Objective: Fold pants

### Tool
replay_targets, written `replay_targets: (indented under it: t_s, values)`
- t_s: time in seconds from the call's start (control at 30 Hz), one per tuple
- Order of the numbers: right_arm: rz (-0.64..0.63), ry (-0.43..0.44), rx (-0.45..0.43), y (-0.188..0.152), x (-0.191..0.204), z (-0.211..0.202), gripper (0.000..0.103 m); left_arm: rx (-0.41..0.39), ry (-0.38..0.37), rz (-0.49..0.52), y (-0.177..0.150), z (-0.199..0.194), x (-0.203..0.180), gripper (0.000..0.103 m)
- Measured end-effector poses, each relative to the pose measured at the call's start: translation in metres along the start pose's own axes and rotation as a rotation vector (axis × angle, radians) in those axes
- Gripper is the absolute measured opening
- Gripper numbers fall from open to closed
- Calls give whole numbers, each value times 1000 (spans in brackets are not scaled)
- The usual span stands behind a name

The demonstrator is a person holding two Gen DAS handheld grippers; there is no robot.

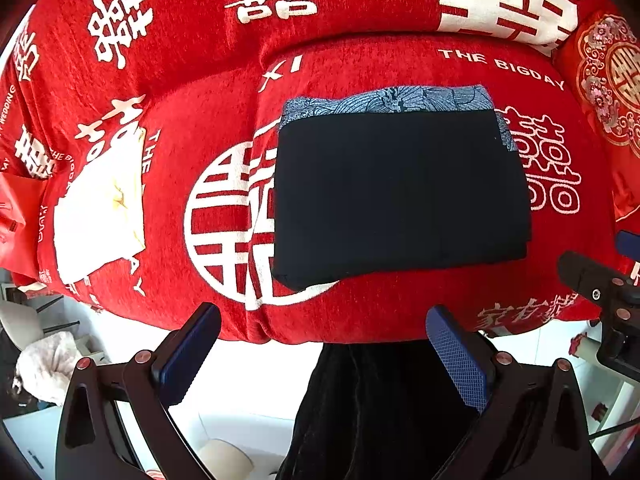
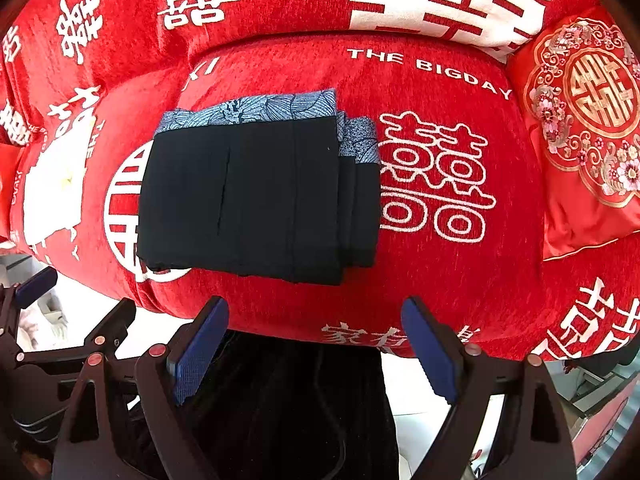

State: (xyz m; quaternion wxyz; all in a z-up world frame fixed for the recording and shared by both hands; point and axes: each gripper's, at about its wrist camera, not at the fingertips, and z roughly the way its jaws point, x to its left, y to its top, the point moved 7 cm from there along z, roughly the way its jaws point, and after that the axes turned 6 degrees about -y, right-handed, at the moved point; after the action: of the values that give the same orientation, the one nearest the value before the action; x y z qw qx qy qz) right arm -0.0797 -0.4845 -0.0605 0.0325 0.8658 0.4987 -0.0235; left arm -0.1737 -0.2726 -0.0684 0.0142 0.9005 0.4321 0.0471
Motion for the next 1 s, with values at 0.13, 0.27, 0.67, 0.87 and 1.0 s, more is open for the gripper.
replay_targets:
  t_s: [0.13, 0.27, 0.67, 0.87, 1.0]
  values:
    - [-1, 3, 0, 1, 0, 0, 90, 2, 0, -8, -1, 1, 2, 103]
    - [-4, 4, 0, 0, 2, 0, 90, 3, 1, -16, -3, 1, 3, 103]
    - [2, 7, 7, -2, 3, 3, 90, 4, 2, -15, -4, 1, 4, 103]
    - [4, 5, 7, -4, 4, 3, 90, 4, 0, -17, -5, 1, 4, 103]
    - [3, 5, 7, -4, 4, 3, 90, 4, 1, -17, -5, 1, 5, 103]
